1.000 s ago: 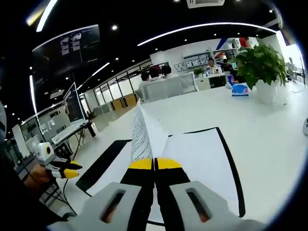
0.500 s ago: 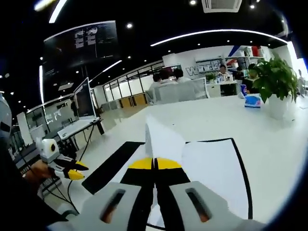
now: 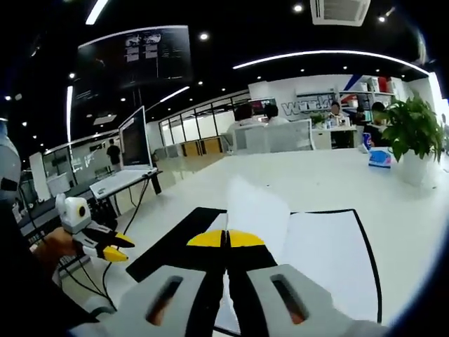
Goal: Flip through the bound document one page at a time
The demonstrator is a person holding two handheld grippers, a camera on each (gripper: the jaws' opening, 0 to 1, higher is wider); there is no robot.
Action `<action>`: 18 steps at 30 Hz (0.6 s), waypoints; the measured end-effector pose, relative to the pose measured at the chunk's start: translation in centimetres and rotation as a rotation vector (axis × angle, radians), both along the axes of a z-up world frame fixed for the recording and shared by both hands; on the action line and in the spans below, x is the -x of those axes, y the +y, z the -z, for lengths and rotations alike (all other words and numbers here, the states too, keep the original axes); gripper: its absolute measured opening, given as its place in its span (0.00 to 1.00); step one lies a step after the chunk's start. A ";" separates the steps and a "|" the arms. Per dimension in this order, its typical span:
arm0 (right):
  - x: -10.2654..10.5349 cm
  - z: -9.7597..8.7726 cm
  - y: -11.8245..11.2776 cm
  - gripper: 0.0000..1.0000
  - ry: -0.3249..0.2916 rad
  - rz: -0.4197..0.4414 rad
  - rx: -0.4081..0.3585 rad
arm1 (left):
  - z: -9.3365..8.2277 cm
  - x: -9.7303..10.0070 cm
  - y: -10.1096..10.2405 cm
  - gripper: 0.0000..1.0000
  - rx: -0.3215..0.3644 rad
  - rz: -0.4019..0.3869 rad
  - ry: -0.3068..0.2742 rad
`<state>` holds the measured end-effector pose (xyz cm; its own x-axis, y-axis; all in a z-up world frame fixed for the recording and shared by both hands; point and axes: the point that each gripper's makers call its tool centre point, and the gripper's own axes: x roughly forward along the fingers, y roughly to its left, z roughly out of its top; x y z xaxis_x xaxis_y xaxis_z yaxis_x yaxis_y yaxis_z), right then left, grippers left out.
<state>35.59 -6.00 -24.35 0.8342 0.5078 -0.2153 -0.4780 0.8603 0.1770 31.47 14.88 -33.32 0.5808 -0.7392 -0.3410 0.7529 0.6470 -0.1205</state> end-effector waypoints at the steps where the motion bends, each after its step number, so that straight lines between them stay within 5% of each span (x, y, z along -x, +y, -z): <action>1: 0.0 0.0 0.3 0.01 -0.001 -0.001 0.001 | 0.0 0.0 0.0 0.28 -0.002 0.002 0.001; 18: 1.0 1.4 5.0 0.01 0.008 -0.088 0.034 | -0.9 -0.2 0.4 0.29 0.002 0.026 -0.029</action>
<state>34.61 -1.00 -25.72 0.7848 0.5714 -0.2400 -0.5509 0.8206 0.1521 31.66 15.30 -32.42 0.5711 -0.7548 -0.3226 0.7727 0.6270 -0.0993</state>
